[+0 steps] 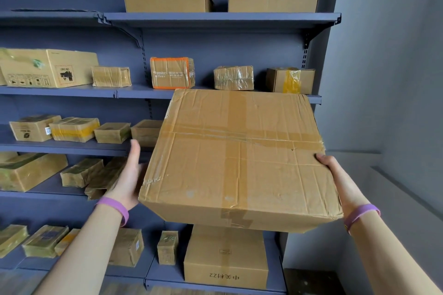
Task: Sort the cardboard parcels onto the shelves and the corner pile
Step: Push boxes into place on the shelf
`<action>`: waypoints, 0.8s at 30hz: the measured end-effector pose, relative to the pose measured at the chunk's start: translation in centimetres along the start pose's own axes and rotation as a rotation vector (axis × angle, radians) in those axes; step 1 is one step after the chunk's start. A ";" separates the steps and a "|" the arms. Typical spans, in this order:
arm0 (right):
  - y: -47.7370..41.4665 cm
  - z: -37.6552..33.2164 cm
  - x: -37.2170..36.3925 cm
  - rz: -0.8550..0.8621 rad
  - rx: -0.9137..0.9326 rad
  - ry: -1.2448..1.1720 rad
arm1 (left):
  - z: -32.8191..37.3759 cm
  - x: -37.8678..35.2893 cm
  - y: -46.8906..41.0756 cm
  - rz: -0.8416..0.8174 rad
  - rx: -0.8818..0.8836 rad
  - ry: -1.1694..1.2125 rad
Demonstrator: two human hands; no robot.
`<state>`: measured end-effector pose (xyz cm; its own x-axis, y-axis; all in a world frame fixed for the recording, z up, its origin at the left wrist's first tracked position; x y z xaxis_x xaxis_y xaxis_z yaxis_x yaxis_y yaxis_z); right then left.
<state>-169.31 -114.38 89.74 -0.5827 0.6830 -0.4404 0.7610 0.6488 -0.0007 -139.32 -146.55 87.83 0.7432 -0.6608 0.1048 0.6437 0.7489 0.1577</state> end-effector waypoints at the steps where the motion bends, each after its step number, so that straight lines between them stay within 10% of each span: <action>1: 0.0 0.2 0.1 -0.002 0.002 0.007 | 0.5 -0.2 0.1 -0.029 -0.015 -0.068; 24: -1.8 -0.3 -0.8 0.010 0.160 0.169 | 0.7 -2.0 -0.3 -0.121 -0.229 -0.155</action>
<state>-170.29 -115.97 90.37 -0.6041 0.7446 -0.2841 0.7947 0.5895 -0.1449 -141.16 -145.46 88.21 0.6335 -0.7323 0.2498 0.7631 0.6447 -0.0454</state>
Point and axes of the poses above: each hand's wrist, its own y-axis away from the middle knuckle, its own x-axis out of the back of the hand, z = x × y, the point moved 8 cm from there along -y, towards the middle knuckle, and after that the axes turned 13 degrees about -y, right-handed, at the moved point
